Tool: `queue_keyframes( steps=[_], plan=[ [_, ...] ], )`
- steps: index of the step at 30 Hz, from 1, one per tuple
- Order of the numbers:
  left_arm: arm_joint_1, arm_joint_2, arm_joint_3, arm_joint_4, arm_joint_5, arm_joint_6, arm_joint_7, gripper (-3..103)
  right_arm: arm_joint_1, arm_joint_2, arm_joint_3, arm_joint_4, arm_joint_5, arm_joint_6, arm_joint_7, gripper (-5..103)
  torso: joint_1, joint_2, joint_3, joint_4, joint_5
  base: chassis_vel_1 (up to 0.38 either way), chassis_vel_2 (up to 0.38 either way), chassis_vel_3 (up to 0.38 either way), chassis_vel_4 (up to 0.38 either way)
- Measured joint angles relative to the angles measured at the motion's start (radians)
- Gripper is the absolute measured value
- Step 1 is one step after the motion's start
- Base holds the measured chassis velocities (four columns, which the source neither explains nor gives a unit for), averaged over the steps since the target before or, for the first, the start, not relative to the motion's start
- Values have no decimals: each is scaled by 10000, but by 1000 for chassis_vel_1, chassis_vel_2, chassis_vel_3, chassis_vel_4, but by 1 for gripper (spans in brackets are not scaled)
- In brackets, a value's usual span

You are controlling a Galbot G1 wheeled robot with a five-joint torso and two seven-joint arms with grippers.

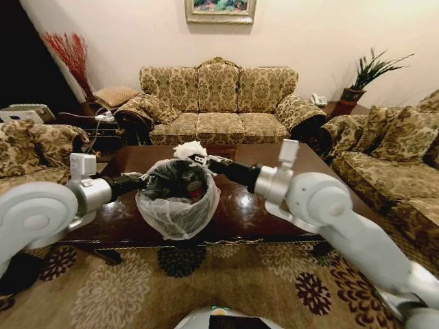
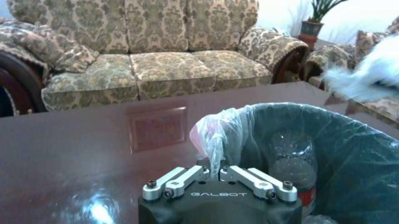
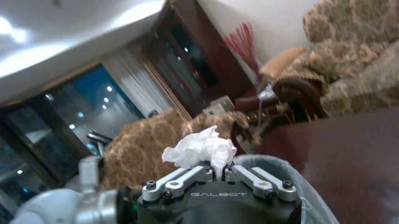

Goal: Move to the front of the table and place the trash on the table into the trash bin.

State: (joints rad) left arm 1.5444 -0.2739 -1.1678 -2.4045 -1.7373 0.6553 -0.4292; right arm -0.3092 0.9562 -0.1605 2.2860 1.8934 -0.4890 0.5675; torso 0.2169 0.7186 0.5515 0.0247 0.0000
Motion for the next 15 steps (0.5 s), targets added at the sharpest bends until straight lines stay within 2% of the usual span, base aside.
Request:
queue_keyframes(
  steps=[4,5,7,9,10,11,13,14,15],
  plan=[
    [-10,-37,-53,-109,41,9,41,3,222,256,-420,-162,154,1,439,2,0,0,0,0,2,0,0,0,0],
    [-13,-66,-58,-140,44,9,44,3,263,312,-536,-186,178,1,529,-2,0,0,0,0,1,0,0,0,0],
    [-6,-157,-62,-226,58,10,58,3,289,367,-741,-208,196,-29,588,8,0,0,0,1,0,0,0,0,0],
    [1,-197,-62,-264,70,11,75,3,289,372,-830,-193,192,-39,588,8,0,-2,0,1,0,0,0,0,0],
    [4,-215,-63,-281,75,11,83,3,289,373,-888,-173,187,-40,588,19,0,-2,0,1,0,0,0,0,0],
    [8,-241,-62,-303,86,11,88,3,287,374,-957,-139,182,-37,586,25,0,-1,0,0,1,0,0,0,0],
    [9,-260,-62,-308,95,11,88,3,270,383,-977,-119,178,-27,581,25,0,-1,-1,0,1,0,0,0,0],
    [11,-278,-60,-309,104,11,87,3,233,401,-979,-110,174,-6,581,36,0,-1,-1,0,1,0,0,0,0],
    [12,-290,-60,-310,108,12,88,3,194,408,-979,-111,166,12,580,36,0,-1,-1,0,2,0,0,0,0]
  ],
)
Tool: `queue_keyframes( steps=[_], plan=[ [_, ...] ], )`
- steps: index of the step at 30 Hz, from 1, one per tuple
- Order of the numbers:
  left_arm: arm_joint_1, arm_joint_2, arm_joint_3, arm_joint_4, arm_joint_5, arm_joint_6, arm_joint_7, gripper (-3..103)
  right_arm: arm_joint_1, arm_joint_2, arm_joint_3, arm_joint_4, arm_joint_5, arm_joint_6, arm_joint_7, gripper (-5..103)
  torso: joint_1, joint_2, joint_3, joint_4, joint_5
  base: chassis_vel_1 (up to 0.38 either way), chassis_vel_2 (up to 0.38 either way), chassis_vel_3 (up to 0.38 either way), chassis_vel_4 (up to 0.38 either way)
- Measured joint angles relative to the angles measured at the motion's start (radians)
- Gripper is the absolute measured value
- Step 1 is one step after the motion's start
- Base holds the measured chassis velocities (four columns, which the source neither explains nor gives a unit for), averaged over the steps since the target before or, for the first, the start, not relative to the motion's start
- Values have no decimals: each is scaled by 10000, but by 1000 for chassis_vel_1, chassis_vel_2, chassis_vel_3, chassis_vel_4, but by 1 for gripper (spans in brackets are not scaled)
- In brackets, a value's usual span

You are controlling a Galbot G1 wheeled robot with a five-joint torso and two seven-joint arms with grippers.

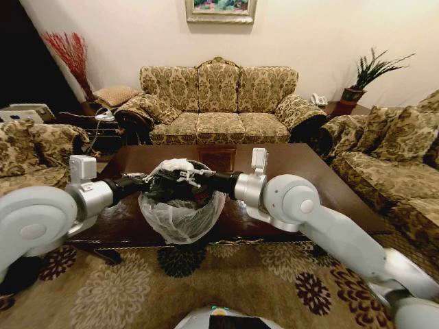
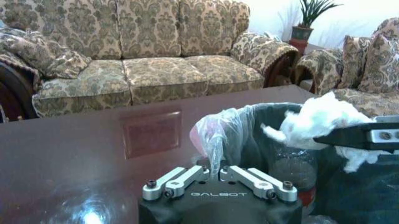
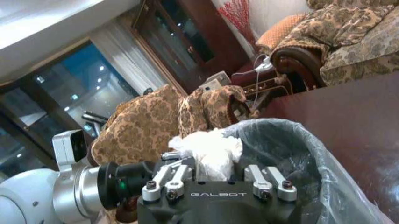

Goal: Move to the front of the table and place the trash on the table into the trash bin.

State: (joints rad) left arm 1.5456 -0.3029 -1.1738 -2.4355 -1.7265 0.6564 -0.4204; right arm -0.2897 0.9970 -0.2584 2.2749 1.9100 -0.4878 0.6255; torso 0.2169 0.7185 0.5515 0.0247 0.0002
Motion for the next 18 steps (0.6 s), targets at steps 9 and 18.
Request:
queue_keyframes(
  steps=[9,18],
  plan=[
    [4,-36,12,18,2,0,11,3,-49,-89,61,36,-373,-227,-85,68,0,0,0,0,0,0,0,0,0],
    [60,-84,17,95,-2,0,20,3,-364,-400,789,-179,-3547,195,-1554,98,0,0,0,1,1,0,0,0,0]
  ],
)
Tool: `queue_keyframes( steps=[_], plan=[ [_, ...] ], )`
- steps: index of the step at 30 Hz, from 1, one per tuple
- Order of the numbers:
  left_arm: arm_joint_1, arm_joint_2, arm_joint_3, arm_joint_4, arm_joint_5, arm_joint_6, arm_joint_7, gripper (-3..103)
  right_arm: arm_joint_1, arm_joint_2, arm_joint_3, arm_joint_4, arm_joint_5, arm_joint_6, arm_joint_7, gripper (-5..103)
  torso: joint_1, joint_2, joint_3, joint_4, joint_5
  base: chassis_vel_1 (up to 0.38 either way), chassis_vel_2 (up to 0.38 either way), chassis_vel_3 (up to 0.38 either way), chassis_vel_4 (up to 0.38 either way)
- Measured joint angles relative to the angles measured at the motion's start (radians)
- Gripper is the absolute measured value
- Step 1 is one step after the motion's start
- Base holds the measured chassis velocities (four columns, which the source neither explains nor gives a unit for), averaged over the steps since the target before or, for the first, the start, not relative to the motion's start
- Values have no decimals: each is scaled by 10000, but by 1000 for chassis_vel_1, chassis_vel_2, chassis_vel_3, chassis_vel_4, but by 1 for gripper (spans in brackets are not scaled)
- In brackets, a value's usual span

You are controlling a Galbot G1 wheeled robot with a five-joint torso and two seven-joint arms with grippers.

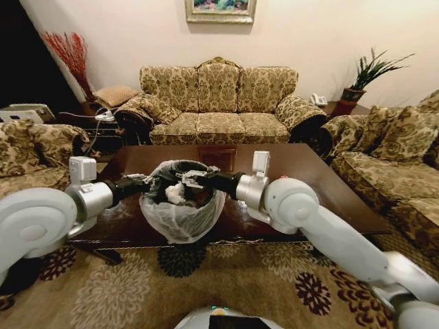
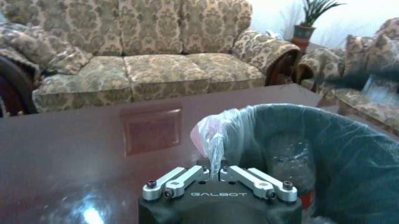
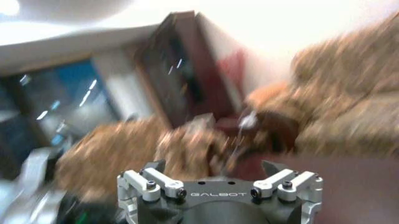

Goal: Move to the front of the table and place the trash on the table into the trash bin.

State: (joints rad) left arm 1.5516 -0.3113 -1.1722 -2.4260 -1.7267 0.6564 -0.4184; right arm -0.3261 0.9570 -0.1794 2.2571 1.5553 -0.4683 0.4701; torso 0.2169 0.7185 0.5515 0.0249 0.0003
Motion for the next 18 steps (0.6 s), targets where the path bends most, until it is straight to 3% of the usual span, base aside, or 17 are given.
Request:
queue_keyframes(
  steps=[3,9,12,16,18],
  plan=[
    [-28,54,-17,162,-17,0,-6,3,-527,-745,948,-411,-916,712,-773,100,0,-1,0,0,-1,0,0,0,0],
    [-59,28,0,226,-15,-2,-11,3,-1063,-1504,2092,-505,-610,1198,-1199,100,1,0,0,-6,5,0,0,0,0],
    [-25,-119,0,277,48,-2,-8,3,-1536,-1797,2585,-746,-1106,1416,-1255,100,0,0,-2,-1,-1,0,0,0,0],
    [-35,-196,-40,578,194,-2,9,3,-2699,-2289,3419,-1460,-2249,1339,-1539,100,0,0,-2,1,-6,0,0,0,0],
    [-107,-225,-65,800,262,-4,51,3,-3599,-2528,3804,-2394,-3579,1591,-1971,100,1,0,0,-3,6,0,0,0,0]
  ],
)
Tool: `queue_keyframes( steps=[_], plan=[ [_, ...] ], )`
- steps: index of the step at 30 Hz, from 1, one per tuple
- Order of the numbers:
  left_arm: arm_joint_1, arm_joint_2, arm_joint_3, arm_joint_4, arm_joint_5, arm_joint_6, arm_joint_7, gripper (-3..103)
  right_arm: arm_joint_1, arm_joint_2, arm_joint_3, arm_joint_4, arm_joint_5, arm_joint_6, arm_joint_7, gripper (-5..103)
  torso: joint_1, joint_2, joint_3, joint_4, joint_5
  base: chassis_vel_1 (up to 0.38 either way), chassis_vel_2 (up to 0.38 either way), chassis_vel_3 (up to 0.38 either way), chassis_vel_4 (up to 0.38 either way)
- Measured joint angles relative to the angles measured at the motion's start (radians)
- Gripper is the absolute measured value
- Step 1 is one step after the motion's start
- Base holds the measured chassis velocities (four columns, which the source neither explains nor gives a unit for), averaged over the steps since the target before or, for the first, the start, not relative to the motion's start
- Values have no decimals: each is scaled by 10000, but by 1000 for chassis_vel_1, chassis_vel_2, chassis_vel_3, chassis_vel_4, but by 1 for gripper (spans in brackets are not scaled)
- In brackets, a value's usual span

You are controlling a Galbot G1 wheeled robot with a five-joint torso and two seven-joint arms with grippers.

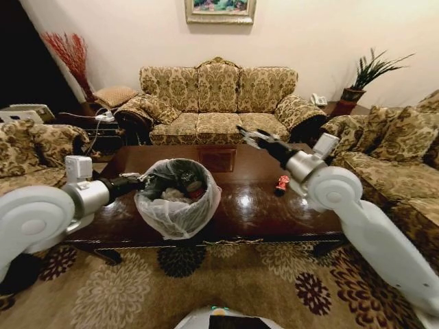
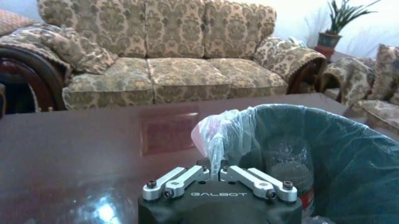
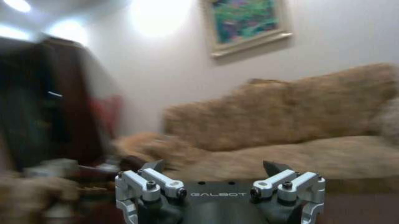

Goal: Move to the front of the table and place the trash on the table into the trash bin.

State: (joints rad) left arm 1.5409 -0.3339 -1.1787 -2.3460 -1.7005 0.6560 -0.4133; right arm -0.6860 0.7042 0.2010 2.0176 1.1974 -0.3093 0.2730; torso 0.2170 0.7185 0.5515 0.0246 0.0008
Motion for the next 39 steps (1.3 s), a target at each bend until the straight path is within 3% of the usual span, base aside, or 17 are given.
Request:
queue_keyframes(
  steps=[8,16,19,24,26,28,30,33,39],
  plan=[
    [-23,-159,-35,75,74,-17,67,3,-841,-63,163,-1616,-1029,465,-388,100,0,0,0,0,-10,0,0,0,0],
    [65,-321,-35,-34,128,-18,92,3,-527,549,-481,-3553,-1715,899,-615,100,0,0,0,4,-11,-46,-114,58,128],
    [82,-350,-20,-60,143,-19,137,3,-338,997,-697,-4219,-1996,1216,-667,100,-1,0,0,1,-12,-143,-215,120,215],
    [57,-357,113,-110,158,-69,226,3,274,2783,-1097,-6334,-2677,1715,-773,100,-3,1,0,-4,10,-132,-200,113,184],
    [55,-348,125,-107,160,-74,236,3,337,2973,-1116,-6535,-2736,1724,-776,100,-3,1,0,-5,7,-76,-124,88,66],
    [47,-303,161,-52,162,-97,266,3,594,3627,-1172,-7279,-3120,1831,-798,100,-2,0,0,-8,-4,-9,-25,15,33],
    [45,-291,165,-37,163,-103,266,3,634,3710,-1180,-7375,-3168,1852,-802,100,-2,0,1,-7,-5,0,0,0,0],
    [81,-254,150,-8,158,-112,263,3,1197,4593,-1345,-8570,-3730,1911,-879,100,0,0,0,15,-20,32,79,4,-18],
    [17,-88,252,96,183,-117,300,3,1657,5289,-1289,-9943,-4454,2067,-690,100,1,-1,1,2,-5,26,40,5,0]
  ],
)
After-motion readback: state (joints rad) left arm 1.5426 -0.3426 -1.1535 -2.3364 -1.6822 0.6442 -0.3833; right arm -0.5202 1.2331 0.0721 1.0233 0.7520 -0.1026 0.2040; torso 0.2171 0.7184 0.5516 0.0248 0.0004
